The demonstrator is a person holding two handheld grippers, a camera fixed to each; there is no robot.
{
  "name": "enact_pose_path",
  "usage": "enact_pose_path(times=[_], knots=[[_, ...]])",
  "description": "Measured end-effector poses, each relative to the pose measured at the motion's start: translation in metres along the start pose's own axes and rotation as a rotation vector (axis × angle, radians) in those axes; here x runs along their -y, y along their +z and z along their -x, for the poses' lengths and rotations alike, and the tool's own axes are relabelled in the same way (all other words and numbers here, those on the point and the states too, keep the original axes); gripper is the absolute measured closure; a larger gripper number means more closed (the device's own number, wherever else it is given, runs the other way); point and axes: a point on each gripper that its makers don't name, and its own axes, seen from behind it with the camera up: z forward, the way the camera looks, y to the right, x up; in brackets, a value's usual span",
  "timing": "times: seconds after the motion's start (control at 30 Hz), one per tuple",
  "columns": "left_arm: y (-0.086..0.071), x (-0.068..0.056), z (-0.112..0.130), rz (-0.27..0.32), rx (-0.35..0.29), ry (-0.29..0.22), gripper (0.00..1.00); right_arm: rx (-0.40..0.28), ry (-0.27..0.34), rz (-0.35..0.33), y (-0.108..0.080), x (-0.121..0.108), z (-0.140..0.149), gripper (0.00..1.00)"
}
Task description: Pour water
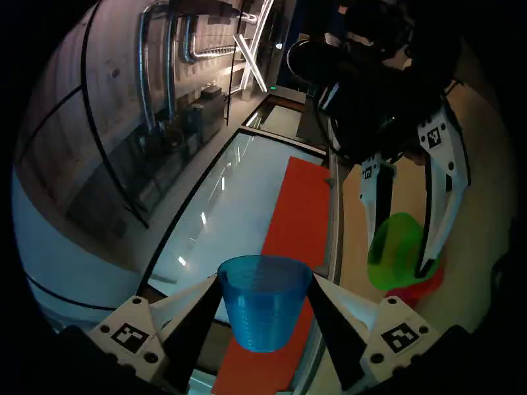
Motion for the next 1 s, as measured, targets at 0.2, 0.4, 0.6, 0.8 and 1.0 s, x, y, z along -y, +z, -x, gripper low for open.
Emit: enact_pose_path(times=[0.2, 0.4, 0.6, 0.8, 1.0], knots=[[0.0, -0.001, 0.008, 0.015, 0.0, -0.143, 0.14, -0.007, -0.004, 0.002, -0.002, 0.001, -0.002, 0.08], [-0.004, -0.001, 0.007, 0.029, -0.021, -0.286, 0.14, -0.009, -0.006, 0.006, -0.005, 0.002, -0.002, 0.08], [-0.004, 0.007, 0.011, 0.019, -0.017, -0.449, 0.14, -0.014, -0.006, 0.011, -0.007, 0.001, -0.006, 0.08], [-0.001, 0.008, 0.025, 0.014, 0.01, -0.598, 0.14, -0.019, -0.007, 0.014, -0.009, 0.001, -0.008, 0.08], [-0.004, 0.014, 0.029, 0.008, -0.006, -0.76, 0.14, -0.027, -0.011, 0.018, -0.01, 0.001, -0.011, 0.08]])
